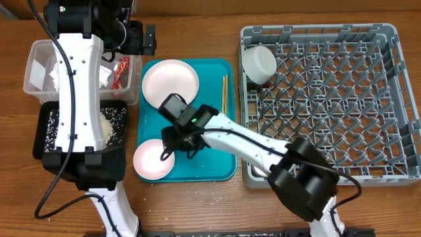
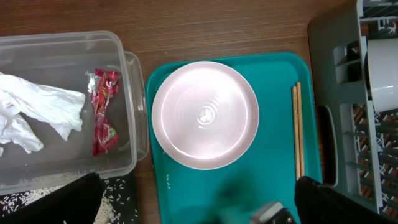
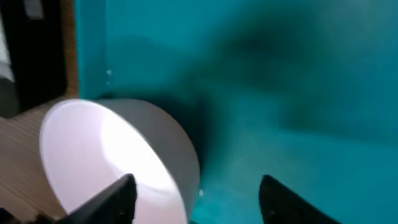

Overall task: Sort waste into correct bins and load items into the dishwasher
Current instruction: 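Release the bowl in the rack and grasp the pink bowl on the teal tray, then carry the pink bowl into the dish rack and release it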

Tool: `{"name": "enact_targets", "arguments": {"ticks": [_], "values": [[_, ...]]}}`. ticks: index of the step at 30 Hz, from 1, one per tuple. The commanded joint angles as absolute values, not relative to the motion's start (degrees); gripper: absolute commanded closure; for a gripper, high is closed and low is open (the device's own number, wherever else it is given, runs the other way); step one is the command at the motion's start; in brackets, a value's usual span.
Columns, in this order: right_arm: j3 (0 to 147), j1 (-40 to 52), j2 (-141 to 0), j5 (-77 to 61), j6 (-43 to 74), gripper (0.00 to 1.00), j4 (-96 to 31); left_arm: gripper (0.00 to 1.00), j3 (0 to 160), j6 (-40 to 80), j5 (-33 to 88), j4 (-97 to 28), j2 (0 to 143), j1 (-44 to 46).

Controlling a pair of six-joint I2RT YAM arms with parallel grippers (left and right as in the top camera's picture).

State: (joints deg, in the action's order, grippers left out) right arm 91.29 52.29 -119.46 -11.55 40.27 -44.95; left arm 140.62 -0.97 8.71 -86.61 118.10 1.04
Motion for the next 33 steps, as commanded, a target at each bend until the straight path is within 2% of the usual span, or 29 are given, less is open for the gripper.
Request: {"name": "enact_targets", "arguments": {"ticks": [1,2,3,9,13,14,19,23,29,33], "values": [[91.0,52.2,-120.1,-12.1,43.5,0.50,-44.8,0.00,141.9,-0.6,8.4,-86.5,118.0,1.2],[91.0,52.2,-120.3,-12.1,43.6,0.58,-44.9,0.00,141.9,-0.6,8.4,-86.5,118.0,1.2],[91.0,52.2,-120.6,-12.1,43.8,0.62,-44.9,0.00,141.9,-0.6,8.4,-86.5,118.0,1.2],[91.0,52.0,-122.6,-14.3,44.6,0.69,-45.1,0.00,141.9,-0.6,8.4,-86.5,118.0,1.2],[91.1,52.0,-122.6,-14.3,44.6,0.87,-45.1,0.00,141.9,-0.6,8.4,-86.5,118.0,1.2],[91.2,52.0,-122.6,-14.2,44.6,0.96,-45.1,0.00,141.9,-0.6,8.4,-86.5,118.0,1.2],[94.1,51.3,-121.9,-11.8,43.3,0.96,-48.2,0.00,141.9,-0.6,8.4,-86.5,118.0,1.2],[97.7,48.8,-118.5,-3.2,43.2,0.96,-56.6,0.00,141.9,-0.6,8.4,-86.5,118.0,1.2],[106.8,43.7,-106.7,27.4,43.3,0.96,-76.0,0.00,141.9,-0.6,8.4,-86.5,118.0,1.2],[107.8,42.0,-100.0,44.9,43.3,0.96,-80.6,0.00,141.9,-0.6,8.4,-86.5,118.0,1.2]]}}
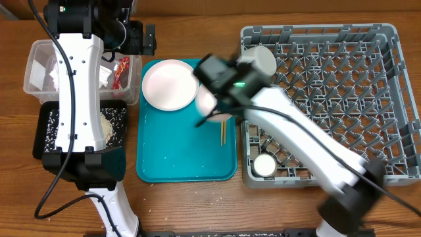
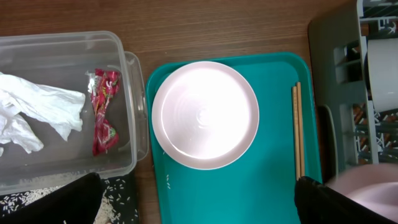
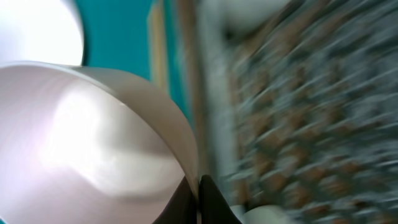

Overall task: Sort waste into correct bins and load items into the dishwasher
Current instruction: 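Carry the pink bowl into the dish rack and release it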

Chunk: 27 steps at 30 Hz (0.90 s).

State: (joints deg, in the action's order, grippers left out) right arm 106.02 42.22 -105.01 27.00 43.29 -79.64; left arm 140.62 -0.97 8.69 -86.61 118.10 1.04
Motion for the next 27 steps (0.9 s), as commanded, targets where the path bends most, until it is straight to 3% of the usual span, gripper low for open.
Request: {"name": "enact_targets", "arguments": {"ticks": [1,10,20,27], "values": [[107.8,41.9,-99.2,47.0,43.3,0.96,-80.9,0.00,141.9,-0.6,8.4,-86.5,118.0,1.2],[106.3,41.8,-101.2,72.0,43.3,0.96,-94.1,0.00,141.9,-0.6,8.4,-86.5,118.0,1.2],[106.3,41.8,-110.3,73.7,40.0,0.96,-97.1,0.00,141.9,-0.6,8.4,-86.5,118.0,1.2],[106.0,41.8,-117.1,77.1,30.9,0.96,-97.1,0.00,141.9,-0.6,8.4,-86.5,118.0,1.2]]}}
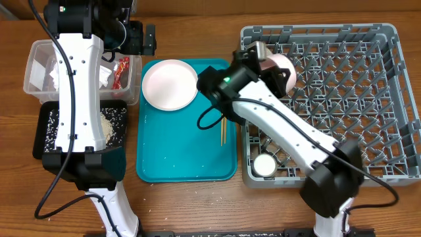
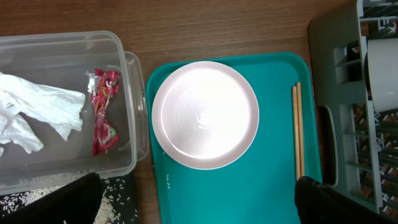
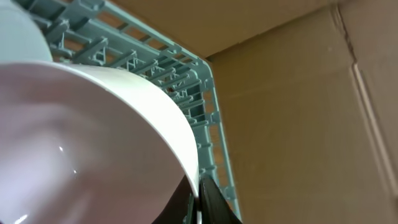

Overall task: Sort waste into correct bins and load items into the dishwasher
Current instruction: 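Carry the pink bowl into the dish rack and release it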

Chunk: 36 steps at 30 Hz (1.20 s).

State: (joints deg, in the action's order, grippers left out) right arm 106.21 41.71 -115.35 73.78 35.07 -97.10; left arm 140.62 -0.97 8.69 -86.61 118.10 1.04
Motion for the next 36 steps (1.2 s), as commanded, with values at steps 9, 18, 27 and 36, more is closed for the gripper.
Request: {"name": "enact_targets", "arguments": {"ticks": [9,18,27,36], "values": [[100.3,38.2,-118.7,70.5,31.7,0.96,-97.1,0.00,141.9,-0.6,8.4,-86.5,118.0,1.2],[98.7,38.7,-118.8,64.2,33.0,0.96,-96.8,0.00,141.9,-0.6,8.4,-86.5,118.0,1.2],[98.7,39.3,-118.7,55.2,33.0,0.81,-96.8,0.00,141.9,-0.6,8.4,-86.5,118.0,1.2],[99.2,42.1,-118.7,53.8,32.9,0.56,-97.1,0.00,141.9,-0.6,8.4,-86.5,118.0,1.2]]}}
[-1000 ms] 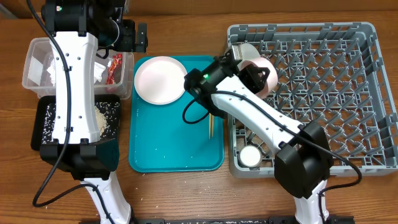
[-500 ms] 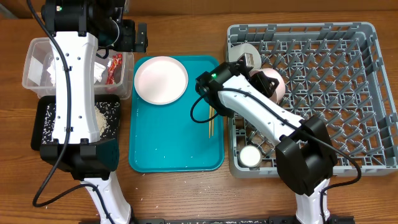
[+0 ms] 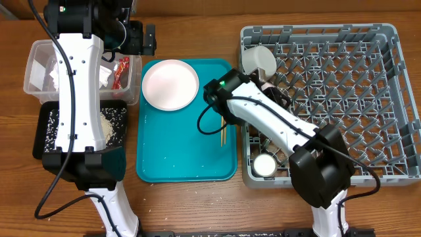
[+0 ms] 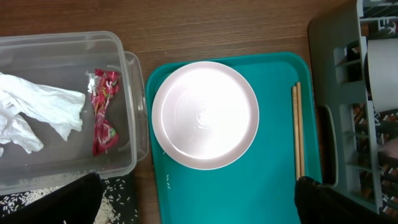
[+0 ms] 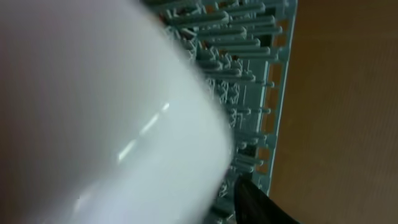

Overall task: Sort waste into correct bins and load items into the dishwasher
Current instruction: 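Carry the pink bowl into the dish rack and release it, then reach the right gripper to the white plate and grasp its rim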

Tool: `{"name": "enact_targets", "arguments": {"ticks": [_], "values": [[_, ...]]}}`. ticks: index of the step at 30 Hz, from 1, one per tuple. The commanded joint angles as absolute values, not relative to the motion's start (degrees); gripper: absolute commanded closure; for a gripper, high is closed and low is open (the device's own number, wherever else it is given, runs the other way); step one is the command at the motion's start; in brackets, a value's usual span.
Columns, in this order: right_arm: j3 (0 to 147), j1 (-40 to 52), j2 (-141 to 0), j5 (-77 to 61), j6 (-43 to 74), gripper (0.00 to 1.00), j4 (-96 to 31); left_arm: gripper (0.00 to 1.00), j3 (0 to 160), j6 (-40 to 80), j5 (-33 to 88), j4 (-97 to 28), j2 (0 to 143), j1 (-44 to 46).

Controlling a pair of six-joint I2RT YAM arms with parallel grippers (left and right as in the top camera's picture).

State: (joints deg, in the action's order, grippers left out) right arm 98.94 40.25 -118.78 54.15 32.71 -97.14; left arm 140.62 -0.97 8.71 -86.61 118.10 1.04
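My right gripper reaches into the near-left part of the grey dish rack, just below the white cup. The arm hides most of the pink bowl; a pale pink sliver of it shows at the edge of the left wrist view. A pale, blurred curved wall fills the right wrist view, with one dark finger standing well off to its right, so the jaws are apart. A pink plate and chopsticks lie on the teal tray. My left gripper hangs open above the tray's far-left corner.
The clear bin at the far left holds tissue and a red wrapper. Below it sits a black tray with rice. A small cup stands in the rack's near-left corner. Rice grains dot the tray.
My right gripper has gone from holding the pink bowl above the rack beside the white cup to lower in the rack, and its jaws now stand apart. The left arm has not moved.
The right gripper stood open at the pink bowl at the tray's near-left corner. Then it was shut on the bowl's rim over the tray's far-right side, then over the rack by the white cup. Now the bowl sits in the rack under the wrist.
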Motion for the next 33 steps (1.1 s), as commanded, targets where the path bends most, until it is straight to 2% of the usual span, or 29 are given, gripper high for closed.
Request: {"name": "enact_targets", "arguments": {"ticks": [1,3,9,11,15,17,20,23,27,31,33], "values": [[99.5,42.8,-118.7,53.8,32.9,0.52,-97.1,0.00,141.9,-0.6,8.4,-86.5,118.0,1.2],[100.4,44.4,-118.7,53.9,32.9,0.41,-97.1,0.00,141.9,-0.6,8.4,-86.5,118.0,1.2],[103.4,47.7,-118.3,53.9,32.9,0.21,-97.1,0.00,141.9,-0.6,8.4,-86.5,118.0,1.2],[105.4,48.3,-118.1,53.9,33.0,0.07,-97.1,0.00,141.9,-0.6,8.4,-86.5,118.0,1.2],[110.8,48.4,-118.0,52.5,33.0,0.00,-95.2,0.00,141.9,-0.6,8.4,-86.5,118.0,1.2],[113.6,48.4,-118.0,45.4,32.9,0.00,-88.6,0.00,141.9,-0.6,8.4,-86.5,118.0,1.2],[114.0,48.3,-118.0,26.0,30.0,0.00,-74.2,0.00,141.9,-0.6,8.4,-86.5,118.0,1.2],[113.6,48.2,-118.1,19.0,30.0,0.00,-63.9,0.00,141.9,-0.6,8.4,-86.5,118.0,1.2],[113.5,47.0,-120.6,18.2,40.9,0.17,-53.9,0.00,141.9,-0.6,8.4,-86.5,118.0,1.2],[113.5,44.1,-125.6,14.7,43.8,0.22,-48.5,0.00,141.9,-0.6,8.4,-86.5,118.0,1.2],[113.5,42.7,-129.0,13.1,46.5,0.29,-47.9,0.00,141.9,-0.6,8.4,-86.5,118.0,1.2]]}}
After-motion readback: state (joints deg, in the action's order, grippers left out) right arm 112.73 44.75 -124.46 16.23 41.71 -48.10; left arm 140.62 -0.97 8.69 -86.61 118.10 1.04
